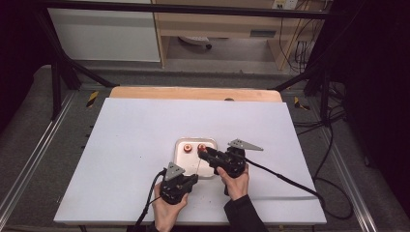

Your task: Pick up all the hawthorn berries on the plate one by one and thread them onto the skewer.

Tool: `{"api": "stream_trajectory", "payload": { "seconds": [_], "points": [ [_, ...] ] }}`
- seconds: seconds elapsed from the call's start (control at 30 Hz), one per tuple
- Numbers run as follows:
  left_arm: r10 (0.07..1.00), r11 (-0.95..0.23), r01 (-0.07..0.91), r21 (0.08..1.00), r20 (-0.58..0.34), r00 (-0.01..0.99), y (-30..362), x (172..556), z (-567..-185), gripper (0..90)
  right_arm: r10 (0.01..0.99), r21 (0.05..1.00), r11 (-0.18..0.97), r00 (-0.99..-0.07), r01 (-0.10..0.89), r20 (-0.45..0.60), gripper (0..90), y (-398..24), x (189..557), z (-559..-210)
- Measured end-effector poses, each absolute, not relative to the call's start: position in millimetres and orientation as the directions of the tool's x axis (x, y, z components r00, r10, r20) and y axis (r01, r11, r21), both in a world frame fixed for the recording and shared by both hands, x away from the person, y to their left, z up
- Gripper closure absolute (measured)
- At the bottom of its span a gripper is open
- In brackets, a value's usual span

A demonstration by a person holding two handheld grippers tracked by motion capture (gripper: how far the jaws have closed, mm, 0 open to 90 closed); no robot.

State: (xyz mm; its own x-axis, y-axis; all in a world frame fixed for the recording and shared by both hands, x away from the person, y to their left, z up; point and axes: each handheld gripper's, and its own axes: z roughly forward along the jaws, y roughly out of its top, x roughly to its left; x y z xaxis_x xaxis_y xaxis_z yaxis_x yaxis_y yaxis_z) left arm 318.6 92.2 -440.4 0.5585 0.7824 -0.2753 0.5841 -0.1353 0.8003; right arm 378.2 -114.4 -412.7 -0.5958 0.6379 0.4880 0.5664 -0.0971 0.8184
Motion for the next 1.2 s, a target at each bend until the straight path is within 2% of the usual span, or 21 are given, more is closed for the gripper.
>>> {"api": "stream_trajectory", "payload": {
  "seconds": [0.47, 1.0, 1.03, 1.2],
  "points": [
    [0.789, -0.138, 0.563, 0.815, -0.253, 0.560, 94, 326, -433, 88.6, 0.597, 0.798, -0.038, -0.626, 0.602, 0.501, 60.1, -107, 368, -425],
    [0.782, -0.160, 0.545, 0.823, -0.231, 0.579, 94, 328, -433, 88.6, 0.596, 0.788, -0.015, -0.628, 0.615, 0.501, 59.9, -106, 365, -428],
    [0.786, -0.159, 0.544, 0.824, -0.227, 0.575, 95, 327, -433, 88.6, 0.594, 0.788, -0.017, -0.628, 0.615, 0.503, 59.3, -106, 365, -427],
    [0.793, -0.181, 0.537, 0.824, -0.201, 0.575, 105, 325, -434, 88.6, 0.615, 0.814, 0.008, -0.645, 0.581, 0.454, 40.0, -111, 365, -421]
  ]
}}
